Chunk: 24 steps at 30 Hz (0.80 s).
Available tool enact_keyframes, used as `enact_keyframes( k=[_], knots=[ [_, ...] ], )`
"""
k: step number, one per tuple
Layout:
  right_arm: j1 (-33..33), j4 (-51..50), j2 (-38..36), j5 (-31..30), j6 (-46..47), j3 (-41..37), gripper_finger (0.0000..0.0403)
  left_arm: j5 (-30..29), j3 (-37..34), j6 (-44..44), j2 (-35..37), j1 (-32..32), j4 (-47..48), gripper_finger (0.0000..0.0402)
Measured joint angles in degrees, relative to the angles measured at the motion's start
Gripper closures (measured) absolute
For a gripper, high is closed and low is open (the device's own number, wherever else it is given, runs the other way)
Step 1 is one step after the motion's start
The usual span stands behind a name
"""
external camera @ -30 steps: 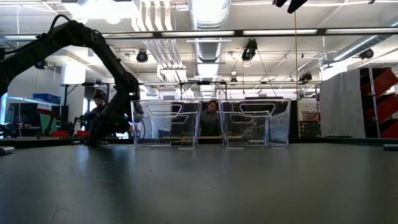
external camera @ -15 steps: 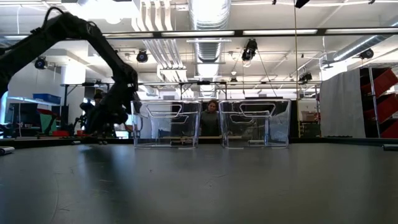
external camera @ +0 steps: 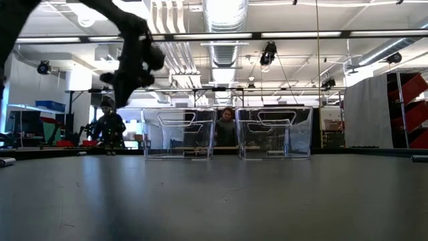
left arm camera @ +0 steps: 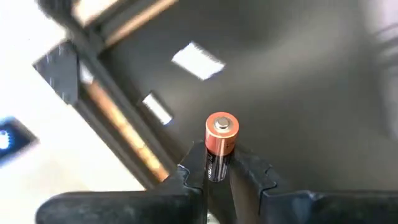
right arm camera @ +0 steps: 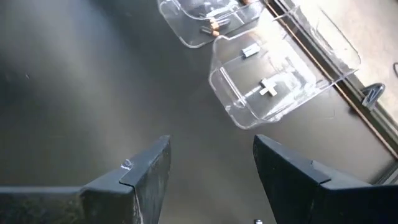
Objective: Sort batteries
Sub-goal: Put the black battery into the left transparent bin
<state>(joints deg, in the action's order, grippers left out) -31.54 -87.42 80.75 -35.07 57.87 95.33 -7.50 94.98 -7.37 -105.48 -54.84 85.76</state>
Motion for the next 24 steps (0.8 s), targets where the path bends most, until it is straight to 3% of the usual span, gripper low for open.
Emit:
enact_keyframes(
  k=[6, 11, 14, 24],
  knots=[
    [-0.84, -0.96, 0.0, -1.4, -0.22, 0.0, 0.0184, 3.77, 0.02, -2.65, 8.03, 11.77, -9.24, 0.0379],
    [-0.73, -0.91, -0.17, -1.51, 0.32, 0.0, 0.0184, 3.87, 0.02, -3.68, 9.1, 19.7, -20.52, 0.0378],
    [-0.71, -0.84, -0.27, -1.51, 3.41, 0.0, 0.0184, 4.09, 0.07, -2.81, 7.54, 22.57, -25.09, 0.0378],
    [1.58, -0.82, -0.81, -0.02, 8.53, 0.11, 0.0184, 4.13, 0.02, 4.26, -3.07, 23.43, -28.0, 0.0376]
  ],
)
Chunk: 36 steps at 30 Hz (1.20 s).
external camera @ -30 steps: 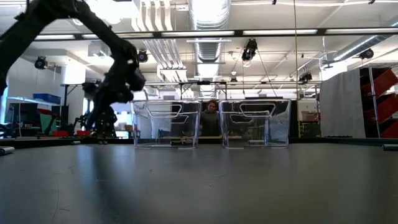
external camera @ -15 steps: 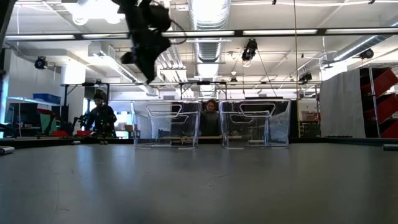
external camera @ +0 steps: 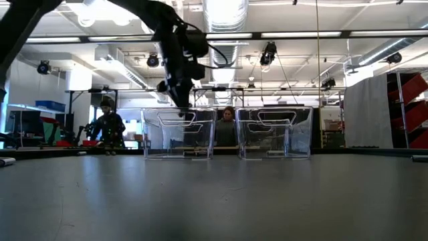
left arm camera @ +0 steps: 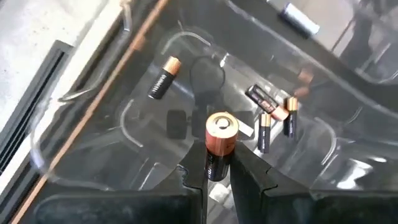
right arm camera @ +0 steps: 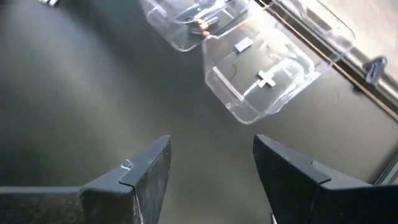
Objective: Sort batteries
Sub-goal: Put the black battery into the left transparent bin
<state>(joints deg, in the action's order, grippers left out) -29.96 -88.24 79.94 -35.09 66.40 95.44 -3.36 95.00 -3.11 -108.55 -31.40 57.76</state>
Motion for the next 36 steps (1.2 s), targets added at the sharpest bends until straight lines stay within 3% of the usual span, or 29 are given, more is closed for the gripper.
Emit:
enact_keyframes(
  k=[18, 36],
  knots=[
    [20.67, 0.44, -1.2, 3.9, -10.7, 0.92, 0.0184, 1.1, 0.0, 9.79, -10.52, 1.86, -3.34, 0.0375],
    [21.76, 0.8, -1.18, 5.66, -10.89, 0.92, 0.0184, 1.28, 0.17, 11.79, -17.12, 1.84, -6.29, 0.0369]
  ],
)
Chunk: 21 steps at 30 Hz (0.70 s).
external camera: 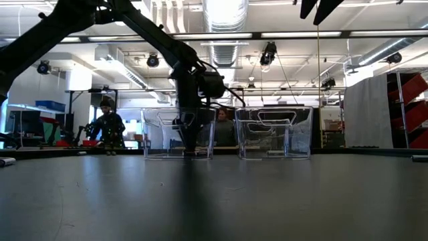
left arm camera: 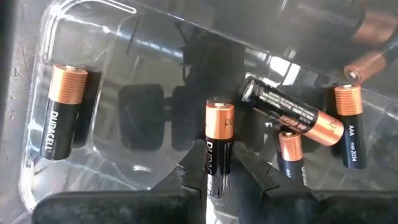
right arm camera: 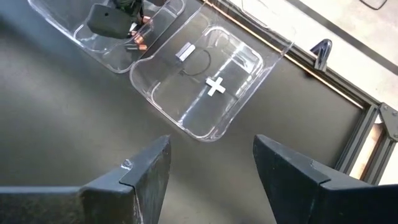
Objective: Sort batteries
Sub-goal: Put the black battery into the left transparent bin, then put the white battery into the right transparent bin
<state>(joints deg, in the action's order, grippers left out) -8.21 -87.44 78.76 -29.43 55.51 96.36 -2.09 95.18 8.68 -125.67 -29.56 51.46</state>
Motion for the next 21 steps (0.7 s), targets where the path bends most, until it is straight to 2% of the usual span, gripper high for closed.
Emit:
enact_keyframes(
  k=[12, 17, 21],
  knots=[
    [0.0, 0.11, 0.02, 0.09, 0.0, 0.0, 0.0184, -0.13, 0.43, -1.04, 0.02, -0.09, -1.07, 0.0283],
    [0.0, 0.1, 0.02, 0.09, -0.09, 0.0, 0.0184, 0.07, 5.37, -1.72, 0.22, -0.04, 2.86, 0.0236],
    [0.0, 0.11, 0.02, 0.09, -0.17, 0.0, 0.0184, 0.13, 12.25, -2.32, 1.53, -0.04, 8.71, 0.0207]
  ],
)
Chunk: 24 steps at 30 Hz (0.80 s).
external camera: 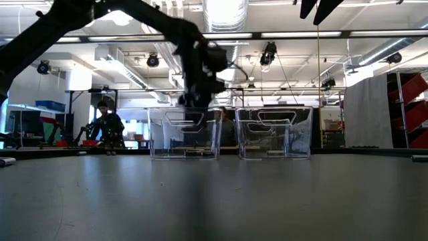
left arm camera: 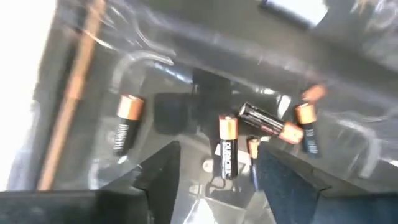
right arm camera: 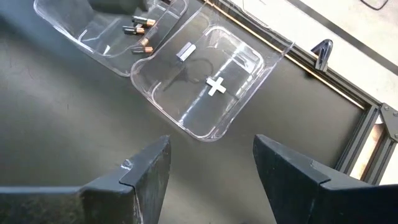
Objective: Sort batteries
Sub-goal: Put the white battery into the right transparent bin
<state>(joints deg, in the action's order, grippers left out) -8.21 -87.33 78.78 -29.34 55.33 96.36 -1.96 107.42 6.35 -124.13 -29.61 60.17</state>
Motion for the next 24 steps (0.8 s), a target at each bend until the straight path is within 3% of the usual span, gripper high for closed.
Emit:
enact_keyframes(
  k=[7, 12, 18, 24],
  knots=[
    [0.0, 0.26, -0.02, 0.0, -0.75, 0.0, 0.0184, 0.05, 12.46, -2.38, 3.52, -1.57, 12.13, 0.0176],
    [0.0, 0.83, -0.02, -0.03, -2.01, -0.02, 0.0184, -0.65, 14.46, -4.73, 7.94, -4.05, 13.92, 0.0173],
    [0.0, 0.86, -0.02, -0.07, -2.49, -0.02, 0.0184, -5.46, 7.58, -8.17, 14.92, -9.46, 12.32, 0.0173],
    [0.04, 1.13, -0.02, -0.68, -5.4, -0.02, 0.0184, -6.58, -9.56, -17.6, 23.02, -15.9, 5.6, 0.0173]
  ],
)
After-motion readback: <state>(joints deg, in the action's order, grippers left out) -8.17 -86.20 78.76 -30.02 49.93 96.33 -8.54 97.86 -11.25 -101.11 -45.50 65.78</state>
